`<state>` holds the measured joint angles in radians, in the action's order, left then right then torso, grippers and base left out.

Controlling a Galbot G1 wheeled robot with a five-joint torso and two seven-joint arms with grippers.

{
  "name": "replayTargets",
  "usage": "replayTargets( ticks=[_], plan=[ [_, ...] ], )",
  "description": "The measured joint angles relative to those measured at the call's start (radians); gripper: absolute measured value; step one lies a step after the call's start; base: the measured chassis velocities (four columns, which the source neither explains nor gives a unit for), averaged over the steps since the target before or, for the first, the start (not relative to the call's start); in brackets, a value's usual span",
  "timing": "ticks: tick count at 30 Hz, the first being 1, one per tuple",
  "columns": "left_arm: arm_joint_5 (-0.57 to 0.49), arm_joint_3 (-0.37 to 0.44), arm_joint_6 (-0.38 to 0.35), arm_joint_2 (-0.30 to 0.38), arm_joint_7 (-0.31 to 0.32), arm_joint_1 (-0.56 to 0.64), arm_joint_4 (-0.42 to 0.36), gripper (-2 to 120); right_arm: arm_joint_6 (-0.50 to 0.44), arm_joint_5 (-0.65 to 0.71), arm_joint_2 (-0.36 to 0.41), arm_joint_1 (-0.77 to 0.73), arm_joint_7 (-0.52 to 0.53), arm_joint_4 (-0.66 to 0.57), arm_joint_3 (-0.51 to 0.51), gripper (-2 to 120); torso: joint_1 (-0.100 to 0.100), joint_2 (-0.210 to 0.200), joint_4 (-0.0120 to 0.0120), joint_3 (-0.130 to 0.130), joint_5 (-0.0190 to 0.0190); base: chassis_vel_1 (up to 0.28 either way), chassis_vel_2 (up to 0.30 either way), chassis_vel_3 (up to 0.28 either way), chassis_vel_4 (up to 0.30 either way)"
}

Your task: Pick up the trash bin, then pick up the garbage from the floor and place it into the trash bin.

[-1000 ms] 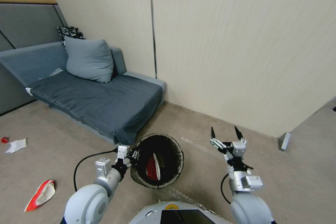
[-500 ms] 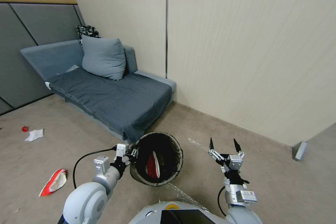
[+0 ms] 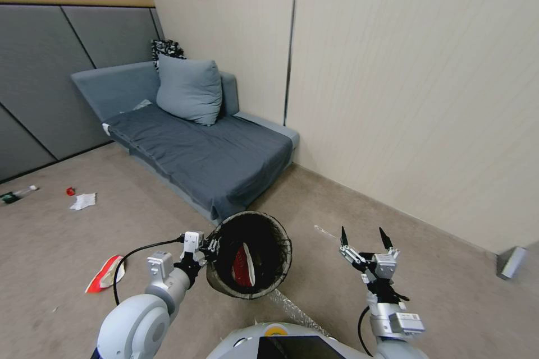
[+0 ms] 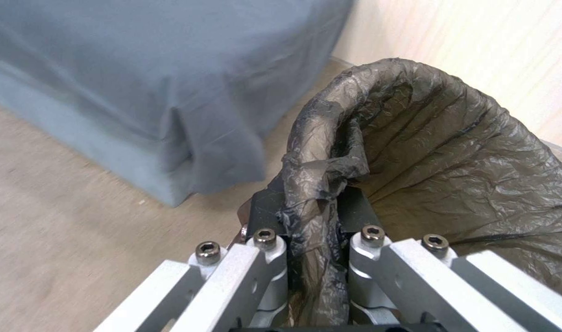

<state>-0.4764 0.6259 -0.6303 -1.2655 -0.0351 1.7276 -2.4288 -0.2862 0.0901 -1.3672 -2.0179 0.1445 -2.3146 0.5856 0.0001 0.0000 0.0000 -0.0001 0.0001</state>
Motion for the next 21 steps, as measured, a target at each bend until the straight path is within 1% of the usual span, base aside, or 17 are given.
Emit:
replayTargets(
  ticks=[9,14,21],
  plan=[
    [0.009,-0.001,0.001,-0.006,-0.002,0.016,-0.006,7,0.014,0.045,0.020,-0.019,-0.028,-0.021,0.016,100,0.000,0.000,0.0000,0.000,0.0001,0.023,0.022,0.020,0.018],
    [0.018,-0.001,0.003,-0.016,-0.003,0.025,-0.006,7,0.042,0.059,0.021,-0.006,-0.032,-0.033,0.012,100,0.000,0.000,0.0001,0.000,-0.0001,0.033,0.024,0.031,0.027],
    [0.021,-0.003,0.004,-0.021,-0.004,0.027,-0.007,7,0.058,0.062,0.020,0.014,-0.033,-0.033,0.012,100,0.000,0.000,0.0001,0.000,0.0000,0.053,0.055,0.045,0.053]
  ],
)
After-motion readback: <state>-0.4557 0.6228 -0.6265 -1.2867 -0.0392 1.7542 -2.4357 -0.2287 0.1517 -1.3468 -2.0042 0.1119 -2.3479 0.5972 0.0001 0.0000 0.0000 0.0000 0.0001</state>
